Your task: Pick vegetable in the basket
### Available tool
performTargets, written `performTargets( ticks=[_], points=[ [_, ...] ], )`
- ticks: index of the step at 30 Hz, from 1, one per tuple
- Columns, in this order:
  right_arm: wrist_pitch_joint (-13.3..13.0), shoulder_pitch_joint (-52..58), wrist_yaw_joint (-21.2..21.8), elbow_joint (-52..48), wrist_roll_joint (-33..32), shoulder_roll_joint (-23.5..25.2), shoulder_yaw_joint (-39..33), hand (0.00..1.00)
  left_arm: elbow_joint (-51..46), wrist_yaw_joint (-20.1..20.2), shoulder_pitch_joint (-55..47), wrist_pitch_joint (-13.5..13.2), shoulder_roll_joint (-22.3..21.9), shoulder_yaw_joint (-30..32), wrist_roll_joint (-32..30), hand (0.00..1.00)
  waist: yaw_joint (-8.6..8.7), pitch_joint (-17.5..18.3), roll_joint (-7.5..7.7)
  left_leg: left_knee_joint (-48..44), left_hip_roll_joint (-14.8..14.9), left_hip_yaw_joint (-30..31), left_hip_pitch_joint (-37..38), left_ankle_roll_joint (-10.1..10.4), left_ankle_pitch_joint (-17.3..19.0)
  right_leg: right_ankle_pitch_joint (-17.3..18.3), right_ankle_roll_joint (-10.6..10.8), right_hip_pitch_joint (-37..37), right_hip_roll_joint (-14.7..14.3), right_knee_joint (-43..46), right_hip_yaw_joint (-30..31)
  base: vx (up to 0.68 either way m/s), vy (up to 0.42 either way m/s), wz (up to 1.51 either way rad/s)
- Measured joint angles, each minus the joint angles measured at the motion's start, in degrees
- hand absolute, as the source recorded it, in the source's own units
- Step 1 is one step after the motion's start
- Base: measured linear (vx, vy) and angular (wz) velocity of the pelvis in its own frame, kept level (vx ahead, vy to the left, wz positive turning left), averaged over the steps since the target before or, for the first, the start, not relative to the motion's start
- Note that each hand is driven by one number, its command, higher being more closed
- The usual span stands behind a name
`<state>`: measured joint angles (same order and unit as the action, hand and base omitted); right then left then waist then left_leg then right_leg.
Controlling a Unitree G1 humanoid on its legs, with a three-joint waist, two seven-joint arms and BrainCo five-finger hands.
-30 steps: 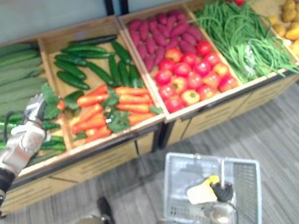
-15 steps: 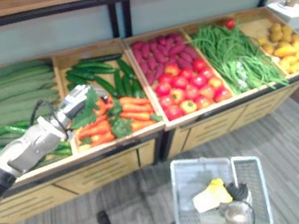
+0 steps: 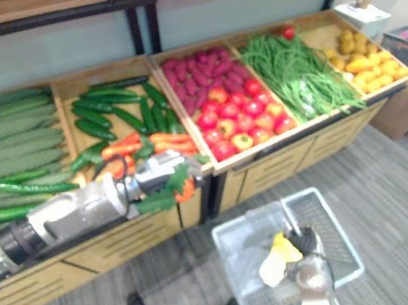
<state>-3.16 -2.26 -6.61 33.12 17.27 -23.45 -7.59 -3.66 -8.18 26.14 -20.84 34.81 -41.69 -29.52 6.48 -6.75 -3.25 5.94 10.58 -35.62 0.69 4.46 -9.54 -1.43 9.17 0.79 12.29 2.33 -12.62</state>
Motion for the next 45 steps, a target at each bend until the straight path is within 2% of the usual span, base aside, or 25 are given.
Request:
performTargets(
  ticks=[1,2,6,13,17,23,30,45],
  points=[
    [0.01,0.03,0.25,-0.67,-0.27,-0.14,0.35,1.0,0.47,0.14,0.83,0.04,-1.08,-1.1,0.01,1.0,0.22,0.0,0.01,0.0,0.0,-0.05,0.06,0.0,0.0,0.0,0.0,0.0,0.02,0.01,0.05,-0.02,-0.045,-0.11],
    [0.0,-0.18,0.94,-1.68,-1.53,-0.37,1.48,1.0,1.48,0.61,1.9,0.06,-3.38,-2.89,0.02,1.0,0.89,0.0,0.03,0.0,-0.05,-0.23,0.26,0.03,0.03,0.0,0.0,-0.02,0.06,0.03,0.3,-0.02,-0.045,-0.14],
    [0.07,-0.72,2.22,-4.04,-2.64,-0.35,4.06,1.0,8.46,2.33,5.26,0.25,-12.8,-7.79,0.02,1.0,1.78,0.03,-0.01,0.0,0.0,-1.88,0.93,0.27,0.24,0.01,-0.01,0.9,-0.23,0.49,2.09,-0.04,-0.054,-0.2],
    [0.78,-1.79,2.48,-8.67,-2.97,-0.35,6.32,1.0,16.2,4.3,7.45,0.3,-21.15,-15.09,0.0,1.0,3.06,0.02,0.07,0.0,0.11,-4.13,1.85,0.49,0.66,-0.05,0.08,2.04,-0.15,0.97,3.95,-0.03,-0.044,-0.17],
    [1.43,-1.79,4.4,-11.24,-6.8,-0.34,8.04,1.0,22.0,4.53,7.46,0.81,-24.19,-15.44,-0.01,1.0,3.49,-0.04,0.15,0.01,0.1,-4.51,2.22,0.87,1.02,-0.04,0.12,1.99,-0.17,0.78,4.42,-0.02,-0.039,-0.06],
    [1.41,-1.59,4.84,-13.54,-11.1,-0.24,8.5,1.0,30.63,4.66,7.47,2.71,-26.52,-15.36,-0.97,1.0,4.32,-0.09,0.31,0.01,-0.04,-4.52,2.22,0.85,1.12,-0.08,0.17,1.95,-0.06,0.56,4.45,0.0,-0.012,0.0],
    [1.37,-0.12,6.52,-14.75,-11.71,-0.24,8.44,1.0,39.41,4.56,7.46,4.01,-28.12,-14.33,-5.86,1.0,4.37,-0.1,0.42,0.0,0.0,-4.41,2.24,0.85,1.12,-0.12,0.2,1.87,-0.22,-0.01,4.61,0.0,-0.043,-0.02],
    [1.37,2.19,6.58,-14.76,-11.72,0.33,8.09,1.0,44.04,1.76,7.46,6.48,-30.71,-11.28,-9.56,1.0,4.74,-0.29,1.08,0.0,0.11,-4.33,2.46,1.32,1.47,-0.14,0.25,1.9,-0.39,-0.32,5.11,-0.02,-0.034,-0.02]
  ],
)
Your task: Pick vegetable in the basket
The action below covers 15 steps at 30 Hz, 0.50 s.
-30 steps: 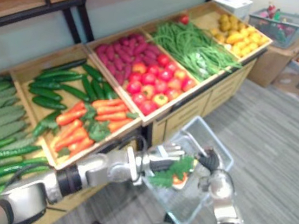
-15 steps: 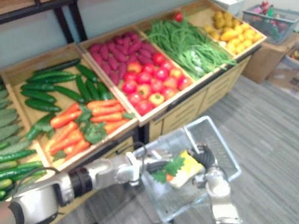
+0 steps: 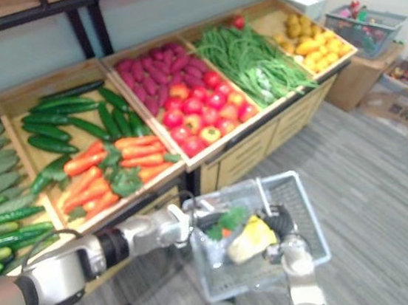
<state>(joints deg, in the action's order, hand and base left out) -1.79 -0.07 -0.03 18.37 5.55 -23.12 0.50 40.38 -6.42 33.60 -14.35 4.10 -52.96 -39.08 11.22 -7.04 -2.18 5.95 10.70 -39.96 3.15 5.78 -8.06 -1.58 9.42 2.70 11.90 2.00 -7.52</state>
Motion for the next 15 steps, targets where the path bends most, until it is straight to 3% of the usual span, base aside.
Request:
performTargets(
  ticks=[5,6,15],
  points=[
    [0.0,0.33,0.0,0.0,-0.03,0.67,0.0,1.0,0.0,-0.24,0.0,0.36,-1.21,1.22,0.01,1.0,0.02,-0.02,0.04,0.0,-0.01,0.0,-0.02,0.07,0.06,0.0,0.0,0.0,0.01,-0.06,0.01,0.0,0.0,0.0],
    [0.0,0.33,0.0,0.0,-0.04,0.68,0.0,1.0,0.0,-0.35,0.01,0.71,-1.75,1.53,0.01,0.0,0.01,-0.03,0.05,0.0,-0.01,0.01,-0.03,0.07,0.06,0.01,0.0,0.0,0.01,-0.07,0.01,0.0,0.0,0.0],
    [0.0,0.81,-0.23,0.0,-1.18,1.78,-0.09,1.0,1.23,-1.32,0.01,0.89,-2.79,1.51,0.0,0.0,0.23,-0.33,0.53,0.0,0.0,0.1,-0.08,0.1,0.09,0.01,0.0,0.02,0.0,-0.08,0.01,0.0,0.0,0.0]
  ],
)
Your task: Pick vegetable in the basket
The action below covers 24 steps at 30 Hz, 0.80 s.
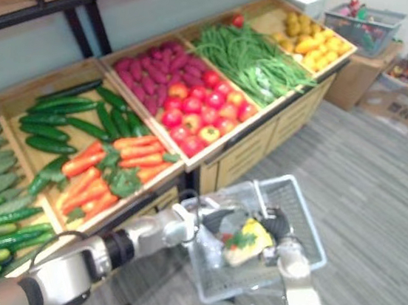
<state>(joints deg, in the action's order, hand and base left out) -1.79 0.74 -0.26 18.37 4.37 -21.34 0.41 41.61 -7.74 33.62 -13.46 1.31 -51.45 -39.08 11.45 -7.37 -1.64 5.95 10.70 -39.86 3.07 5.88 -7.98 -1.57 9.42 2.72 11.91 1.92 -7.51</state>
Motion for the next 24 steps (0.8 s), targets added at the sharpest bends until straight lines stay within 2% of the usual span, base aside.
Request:
performTargets(
  ticks=[11,14,18,24],
  points=[
    [0.0,0.97,-0.34,0.0,0.05,0.0,-0.16,1.0,0.0,-0.37,0.0,0.27,-0.16,0.24,-0.02,0.0,-0.15,-0.05,0.1,0.0,-0.01,0.36,-0.19,0.0,0.03,0.01,0.01,-0.02,0.04,-0.01,-0.28,0.0,0.0,0.01],
    [0.02,1.96,-0.68,0.22,0.21,1.22,-2.66,1.0,-1.8,-0.52,-0.13,0.29,0.1,2.5,0.2,0.0,-0.76,0.25,-0.29,0.0,-0.07,1.92,-0.99,-0.2,-0.13,0.0,0.01,-0.15,0.19,0.14,-1.67,-0.01,-0.014,0.19],
    [0.05,3.15,-2.37,1.34,2.28,4.04,-6.22,1.0,-14.02,-0.81,-3.01,0.12,3.75,9.3,2.46,0.0,-1.35,0.6,0.18,-0.01,-0.1,4.3,-1.17,-0.52,-0.38,0.04,-0.01,-1.92,0.32,0.02,-3.88,-0.02,-0.035,0.3],
    [0.11,4.51,-4.56,5.52,4.68,7.38,-10.02,1.0,-35.76,-2.17,-15.5,-0.04,10.31,23.74,8.73,0.0,-4.11,0.79,0.52,-0.01,-0.13,6.54,-1.23,-0.78,-0.58,0.19,-0.12,-3.62,0.43,-0.23,-6.19,-0.04,-0.035,0.2]
  ],
)
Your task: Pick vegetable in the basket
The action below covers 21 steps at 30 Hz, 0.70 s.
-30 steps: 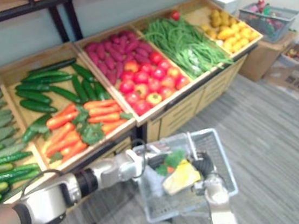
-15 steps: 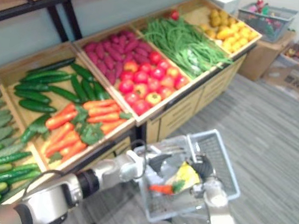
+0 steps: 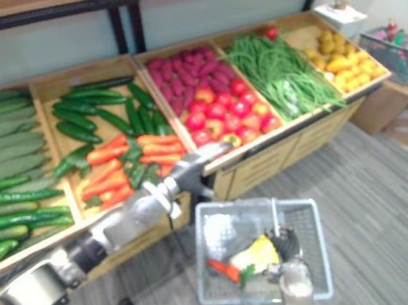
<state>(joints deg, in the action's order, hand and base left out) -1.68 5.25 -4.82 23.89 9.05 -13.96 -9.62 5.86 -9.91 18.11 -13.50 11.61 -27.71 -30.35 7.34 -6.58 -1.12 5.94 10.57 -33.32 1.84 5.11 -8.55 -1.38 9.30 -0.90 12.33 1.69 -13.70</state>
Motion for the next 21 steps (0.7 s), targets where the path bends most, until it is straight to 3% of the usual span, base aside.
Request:
performTargets(
  ticks=[5,9,14,17,21],
  points=[
    [0.21,1.38,-0.18,1.63,2.23,1.55,-2.85,1.0,-13.88,-0.76,-17.45,-0.27,2.21,13.57,3.26,0.0,-1.57,0.63,-0.17,0.0,-0.43,2.51,-1.19,-0.07,-0.13,0.01,-0.03,-0.81,0.06,-0.28,-2.3,-0.03,-0.025,0.23],
    [0.21,2.09,-0.23,1.69,2.26,2.03,-5.2,1.0,-17.48,0.01,-27.79,-0.28,1.84,16.76,3.46,0.0,-2.85,0.91,-0.31,0.0,-0.78,3.83,-2.03,-0.15,-0.29,0.02,-0.02,-1.02,0.33,-0.38,-3.62,-0.02,-0.021,0.19],
    [0.21,2.97,-0.31,1.76,2.39,3.5,-7.94,1.0,-17.3,3.36,-38.63,-0.25,-2.02,19.59,5.52,0.0,-3.18,1.45,-0.4,0.0,-1.1,5.76,-2.69,-0.16,-0.44,0.66,0.07,-2.19,0.79,-0.87,-5.8,-0.01,-0.023,0.22],
    [0.21,4.05,-0.49,1.8,2.39,4.0,-8.28,1.0,-14.89,3.85,-41.98,-0.28,-4.36,22.28,5.54,0.0,-4.45,2.06,-0.65,0.0,-1.11,6.08,-2.76,-0.15,-0.47,0.66,0.08,-2.37,0.8,-1.01,-6.29,0.01,-0.021,0.08],
    [0.18,5.08,-2.13,2.43,2.35,4.82,-8.54,1.0,-1.67,2.4,-43.23,-0.33,-6.97,27.42,5.48,0.0,-4.55,3.28,-1.08,0.0,-1.58,7.95,-3.36,-0.31,-0.41,0.79,0.13,-3.35,0.78,-1.58,-8.43,0.04,-0.024,0.19]
  ],
)
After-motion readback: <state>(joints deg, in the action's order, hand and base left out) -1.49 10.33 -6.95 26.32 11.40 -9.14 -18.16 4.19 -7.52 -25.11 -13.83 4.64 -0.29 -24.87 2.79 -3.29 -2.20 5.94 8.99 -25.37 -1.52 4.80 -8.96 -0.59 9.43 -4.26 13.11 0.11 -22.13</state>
